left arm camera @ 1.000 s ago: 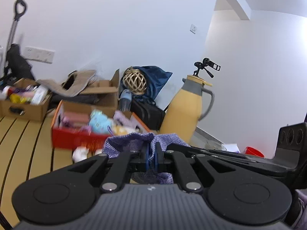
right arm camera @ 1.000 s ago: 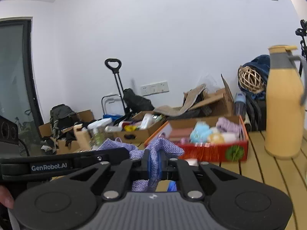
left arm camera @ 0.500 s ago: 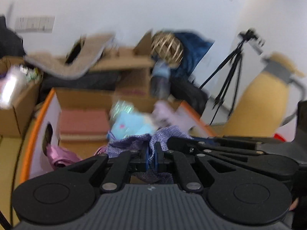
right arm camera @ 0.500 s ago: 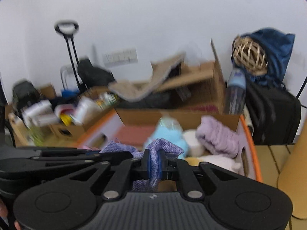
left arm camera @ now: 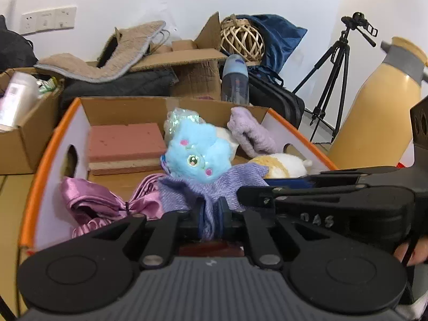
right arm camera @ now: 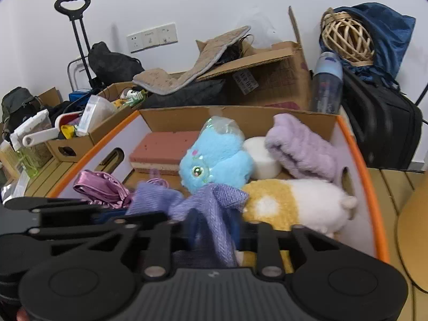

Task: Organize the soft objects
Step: 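Carry the lavender pouch into the red box and open both grippers, then move both grippers back to the blue tissue pack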

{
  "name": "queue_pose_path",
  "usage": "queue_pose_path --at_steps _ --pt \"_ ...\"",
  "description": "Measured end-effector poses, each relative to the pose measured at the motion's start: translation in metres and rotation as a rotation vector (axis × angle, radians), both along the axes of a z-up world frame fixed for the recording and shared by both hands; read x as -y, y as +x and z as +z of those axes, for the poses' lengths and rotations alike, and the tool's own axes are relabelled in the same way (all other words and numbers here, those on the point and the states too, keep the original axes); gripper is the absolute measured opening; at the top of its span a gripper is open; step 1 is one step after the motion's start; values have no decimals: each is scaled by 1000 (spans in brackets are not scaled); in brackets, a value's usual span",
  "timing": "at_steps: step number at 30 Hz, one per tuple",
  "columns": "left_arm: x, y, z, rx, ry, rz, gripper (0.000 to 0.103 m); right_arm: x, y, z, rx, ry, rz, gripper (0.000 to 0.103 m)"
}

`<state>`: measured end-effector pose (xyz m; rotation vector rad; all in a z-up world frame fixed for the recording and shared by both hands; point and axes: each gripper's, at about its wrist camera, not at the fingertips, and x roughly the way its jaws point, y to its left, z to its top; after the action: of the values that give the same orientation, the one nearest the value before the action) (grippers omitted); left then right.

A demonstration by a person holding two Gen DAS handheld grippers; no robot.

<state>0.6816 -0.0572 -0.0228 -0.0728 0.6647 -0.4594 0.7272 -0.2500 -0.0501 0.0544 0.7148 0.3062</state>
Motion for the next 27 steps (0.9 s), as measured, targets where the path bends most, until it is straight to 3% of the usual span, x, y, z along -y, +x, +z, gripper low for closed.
queue_pose_path --at_steps 3,11,14,16,18,20,24,26,27 --pt "-10 -22 29 26 0 5 11 9 -25 32 48 24 3 35" --pt "-45 -117 119 187 15 38 11 33 -120 132 225 4 -31 43" --pt "-53 -153 139 223 16 62 11 36 -154 151 259 2 -37 45" --pt "-58 -185 145 256 11 66 11 38 -179 154 278 4 -33 53" --pt "-66 -227 142 291 -6 79 17 38 -213 148 291 8 -7 55" --pt "-76 -271 132 320 -26 95 36 36 -252 136 304 -1 7 55" --pt "-94 -375 98 347 -39 143 50 27 -355 100 344 -10 48 61" --pt "-100 -424 84 365 -30 166 80 23 -408 84 361 5 76 72" --pt "-101 -443 80 368 -21 166 82 22 -433 75 360 7 101 75"
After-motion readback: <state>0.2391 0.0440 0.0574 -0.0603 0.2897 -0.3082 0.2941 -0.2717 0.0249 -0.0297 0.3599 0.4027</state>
